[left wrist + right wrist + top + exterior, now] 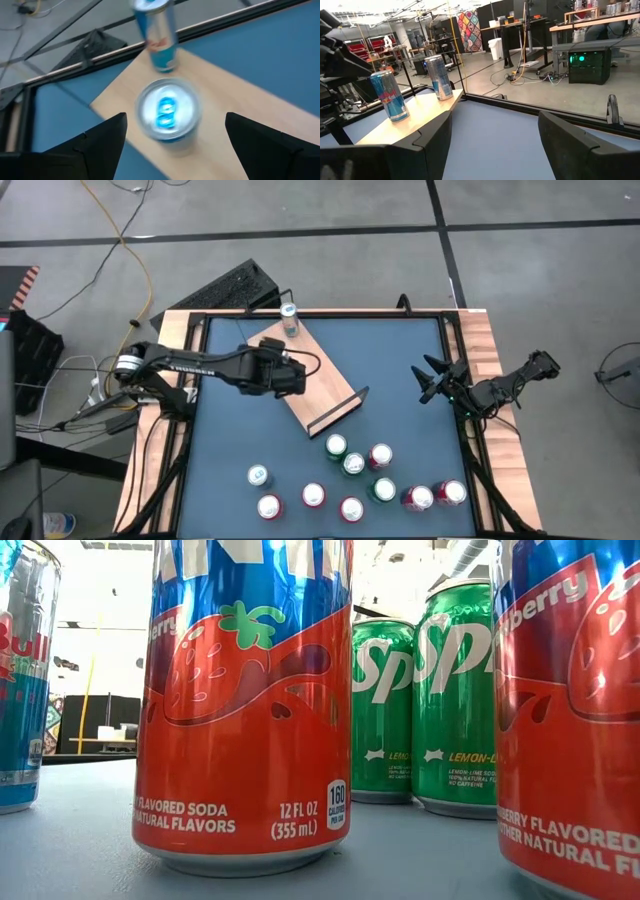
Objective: Place canned beverage on shelf
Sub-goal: Put the right blue soda can on the shelf aligned with the other blue soda can
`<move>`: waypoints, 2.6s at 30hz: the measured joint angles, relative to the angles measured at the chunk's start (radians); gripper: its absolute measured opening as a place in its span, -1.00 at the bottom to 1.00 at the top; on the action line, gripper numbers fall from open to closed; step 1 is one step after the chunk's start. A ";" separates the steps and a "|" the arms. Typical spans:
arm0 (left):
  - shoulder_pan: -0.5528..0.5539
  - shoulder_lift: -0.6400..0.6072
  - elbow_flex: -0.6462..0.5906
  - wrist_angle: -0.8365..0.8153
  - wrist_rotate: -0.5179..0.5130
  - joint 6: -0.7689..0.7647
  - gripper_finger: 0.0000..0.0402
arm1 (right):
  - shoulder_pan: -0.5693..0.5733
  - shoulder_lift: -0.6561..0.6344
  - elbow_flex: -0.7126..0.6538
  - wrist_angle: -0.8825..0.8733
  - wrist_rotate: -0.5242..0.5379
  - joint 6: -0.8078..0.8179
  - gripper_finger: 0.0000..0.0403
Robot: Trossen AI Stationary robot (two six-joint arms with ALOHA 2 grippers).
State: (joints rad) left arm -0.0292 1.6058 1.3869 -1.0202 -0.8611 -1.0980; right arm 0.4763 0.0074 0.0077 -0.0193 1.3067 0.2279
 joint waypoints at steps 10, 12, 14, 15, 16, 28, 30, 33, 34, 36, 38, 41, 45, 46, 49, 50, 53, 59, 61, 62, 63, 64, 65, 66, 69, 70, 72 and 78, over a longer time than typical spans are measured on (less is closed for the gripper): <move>-0.011 -0.001 -0.044 0.035 -0.056 0.008 0.62 | 0.000 0.000 0.000 0.000 0.000 0.001 0.40; -0.016 -0.001 -0.064 0.043 -0.060 -0.007 0.62 | 0.000 0.000 0.000 0.000 0.000 0.001 0.40; -0.017 -0.001 -0.077 0.061 -0.061 -0.007 0.62 | 0.000 0.000 0.000 0.000 0.000 0.000 0.40; -0.019 -0.001 -0.084 0.073 -0.061 -0.007 0.62 | 0.000 0.000 0.000 0.000 0.000 0.000 0.40; -0.020 -0.001 -0.089 0.080 -0.061 -0.006 0.62 | 0.000 0.000 0.000 0.000 0.000 0.000 0.40; -0.006 -0.002 -0.162 0.173 -0.001 0.013 0.60 | -0.001 0.000 0.000 0.000 0.000 0.000 0.40; -0.001 -0.002 -0.173 0.192 0.019 0.017 0.55 | -0.001 0.000 0.000 0.000 0.000 0.000 0.40; 0.003 -0.002 -0.198 0.205 0.042 0.019 0.39 | -0.001 0.000 0.000 0.000 0.001 0.000 0.40; 0.005 -0.002 -0.201 0.204 0.045 0.017 0.32 | -0.001 0.000 0.000 0.000 0.001 0.000 0.40; 0.006 -0.002 -0.202 0.207 0.044 0.018 0.18 | -0.001 0.000 0.000 0.000 0.001 0.000 0.40; 0.007 -0.002 -0.202 0.207 0.040 0.034 0.03 | -0.001 0.000 0.000 0.000 0.001 0.000 0.40; 0.007 -0.002 -0.202 0.208 0.037 0.039 -0.19 | -0.001 0.000 0.000 0.000 0.001 0.000 0.40; 0.006 -0.002 -0.202 0.207 0.037 0.058 -0.44 | -0.001 0.000 0.000 0.000 0.001 0.000 0.40; 0.003 -0.002 -0.202 0.205 0.038 0.067 -0.49 | -0.001 0.000 0.000 0.000 0.001 0.000 0.40; -0.012 -0.006 -0.202 0.195 0.038 0.063 -0.57 | -0.001 0.000 0.000 0.000 0.001 0.000 0.40; -0.019 -0.012 -0.202 0.196 0.044 0.059 -0.58 | 0.000 0.000 0.000 0.000 0.001 0.001 0.40; -0.048 -0.049 -0.200 0.192 0.067 0.066 -0.54 | 0.000 0.000 0.000 0.000 0.001 0.001 0.40; -0.098 -0.156 -0.199 0.202 0.059 0.067 -0.18 | 0.000 0.000 0.000 0.000 0.000 0.001 0.40; -0.104 -0.189 -0.198 0.205 0.030 0.091 -0.02 | 0.000 0.000 0.000 0.000 0.000 0.001 0.40; -0.105 -0.200 -0.198 0.205 0.013 0.109 0.07 | 0.000 0.000 0.000 0.000 0.001 0.001 0.40; -0.103 -0.208 -0.198 0.209 -0.005 0.125 0.17 | 0.000 0.000 0.000 0.000 0.000 0.001 0.40; -0.099 -0.214 -0.198 0.213 -0.018 0.141 0.26 | 0.000 0.000 0.000 0.000 0.000 0.000 0.40; -0.092 -0.216 -0.198 0.217 -0.023 0.155 0.36 | 0.000 0.000 0.000 0.000 0.000 0.000 0.40; -0.081 -0.216 -0.198 0.223 -0.023 0.166 0.45 | 0.000 0.000 0.000 0.000 0.000 0.000 0.40; -0.047 -0.207 -0.198 0.246 -0.013 0.235 0.68 | -0.001 0.000 0.000 0.000 0.000 0.000 0.40; -0.037 -0.197 -0.198 0.265 -0.016 0.284 0.74 | -0.001 0.000 0.000 0.000 0.000 0.000 0.40; -0.020 -0.179 -0.198 0.316 -0.018 0.376 0.81 | -0.001 0.000 0.000 0.000 0.000 0.001 0.40; 0.000 -0.165 -0.218 0.517 -0.101 0.576 0.84 | -0.001 0.000 0.000 0.000 0.000 0.001 0.40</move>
State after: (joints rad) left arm -0.0296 1.4405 1.1684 -0.5029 -0.9621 -0.5219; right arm 0.4755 0.0074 0.0077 -0.0193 1.3067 0.2287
